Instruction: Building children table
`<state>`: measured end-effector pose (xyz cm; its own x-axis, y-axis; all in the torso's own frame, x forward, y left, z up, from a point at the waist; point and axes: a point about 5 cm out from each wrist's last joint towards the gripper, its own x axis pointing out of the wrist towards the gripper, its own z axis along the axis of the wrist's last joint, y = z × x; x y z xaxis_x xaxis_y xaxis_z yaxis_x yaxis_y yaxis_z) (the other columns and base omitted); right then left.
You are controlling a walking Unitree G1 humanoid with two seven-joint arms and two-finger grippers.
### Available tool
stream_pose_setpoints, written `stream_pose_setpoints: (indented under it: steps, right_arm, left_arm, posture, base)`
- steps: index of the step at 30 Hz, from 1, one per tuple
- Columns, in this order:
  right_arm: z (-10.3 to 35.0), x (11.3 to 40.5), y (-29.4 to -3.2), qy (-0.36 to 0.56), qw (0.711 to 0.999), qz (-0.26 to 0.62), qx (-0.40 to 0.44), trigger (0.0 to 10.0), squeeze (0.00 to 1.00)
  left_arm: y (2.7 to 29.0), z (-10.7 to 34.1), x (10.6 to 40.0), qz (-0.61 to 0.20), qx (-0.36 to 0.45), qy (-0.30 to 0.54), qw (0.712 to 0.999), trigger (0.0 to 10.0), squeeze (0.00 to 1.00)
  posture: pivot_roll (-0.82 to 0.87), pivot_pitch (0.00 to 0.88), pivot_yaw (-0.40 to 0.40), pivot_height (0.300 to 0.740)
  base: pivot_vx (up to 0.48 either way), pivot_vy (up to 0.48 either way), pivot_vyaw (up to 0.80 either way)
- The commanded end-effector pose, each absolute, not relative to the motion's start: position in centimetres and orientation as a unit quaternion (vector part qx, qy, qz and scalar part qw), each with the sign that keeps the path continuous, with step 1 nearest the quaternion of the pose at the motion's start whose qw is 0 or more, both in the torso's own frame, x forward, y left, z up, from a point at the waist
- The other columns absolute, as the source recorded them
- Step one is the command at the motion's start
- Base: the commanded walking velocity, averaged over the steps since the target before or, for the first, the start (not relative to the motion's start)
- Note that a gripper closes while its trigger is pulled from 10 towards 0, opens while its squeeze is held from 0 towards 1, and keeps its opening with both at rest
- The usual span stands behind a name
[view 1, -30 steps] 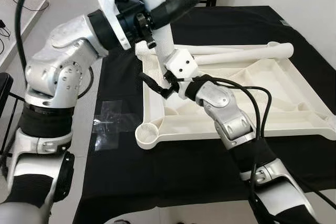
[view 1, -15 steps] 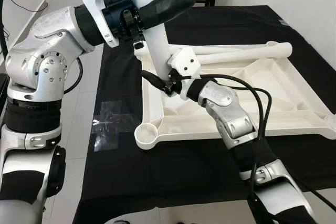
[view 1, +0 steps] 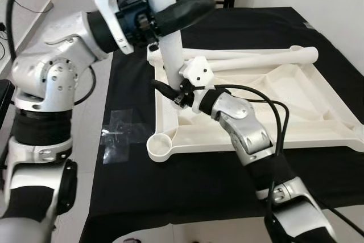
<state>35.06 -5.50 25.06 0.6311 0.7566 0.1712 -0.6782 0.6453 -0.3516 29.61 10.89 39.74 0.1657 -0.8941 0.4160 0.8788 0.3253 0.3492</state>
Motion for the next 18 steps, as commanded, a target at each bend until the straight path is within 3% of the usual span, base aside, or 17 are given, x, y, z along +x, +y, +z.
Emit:
stream_pose_setpoints:
  steps: [1, 5, 8, 14, 15, 16, 17, 18]
  right_arm:
    - [25.3, 35.1, -5.2, -0.152, 0.896, 0.401, -0.111, 0.0, 0.0]
    - [25.5, 35.4, -5.8, -0.15, 0.908, 0.385, -0.076, 0.0, 0.0]
    - [25.9, 36.1, -7.0, -0.147, 0.922, 0.357, -0.033, 0.0, 0.0]
    - [26.2, 36.6, -8.1, -0.147, 0.93, 0.336, 0.004, 0.0, 0.0]
    - [26.3, 36.8, -8.6, -0.148, 0.932, 0.33, 0.02, 0.0, 0.0]
    - [26.4, 36.9, -8.9, -0.149, 0.932, 0.329, 0.03, 0.6, 0.0]
    - [26.4, 36.9, -8.9, -0.149, 0.932, 0.329, 0.03, 0.6, 0.0]
    - [26.6, 36.5, -8.9, -0.159, 0.922, 0.351, 0.033, 10.0, 0.0]
  left_arm:
    - [10.4, 39.4, 29.9, -0.577, 0.006, -0.285, 0.766, 10.0, 1.0]
    - [11.9, 39.9, 30.9, -0.521, -0.012, -0.301, 0.798, 10.0, 1.0]
    - [14.2, 40.3, 31.8, -0.442, -0.029, -0.317, 0.838, 10.0, 1.0]
    - [16.8, 40.4, 32.0, -0.356, -0.039, -0.328, 0.874, 10.0, 1.0]
    - [18.0, 40.0, 31.9, -0.317, -0.043, -0.323, 0.891, 10.0, 1.0]
    - [18.8, 39.4, 31.8, -0.287, -0.041, -0.317, 0.903, 10.0, 1.0]
    - [18.8, 39.4, 31.8, -0.287, -0.041, -0.317, 0.903, 10.0, 1.0]
    - [19.2, 38.3, 31.8, -0.267, -0.028, -0.302, 0.915, 10.0, 1.0]
  posture:
    - [0.06, 0.129, -0.052, 0.74]
    - [0.07, 0.129, -0.053, 0.74]
    - [0.07, 0.132, -0.049, 0.74]
    - [0.08, 0.139, -0.045, 0.74]
    - [0.08, 0.144, -0.045, 0.74]
    - [0.08, 0.149, -0.046, 0.74]
    - [0.08, 0.149, -0.046, 0.74]
    - [0.09, 0.156, -0.047, 0.74]
  base:
    - [0.0, 0.0, 0.0]
    - [0.0, 0.0, 0.0]
    - [0.0, 0.0, 0.0]
    - [0.0, 0.0, 0.0]
    - [0.0, 0.0, 0.0]
    - [0.0, 0.0, 0.0]
    - [0.0, 0.0, 0.0]
    - [0.0, 0.0, 0.0]
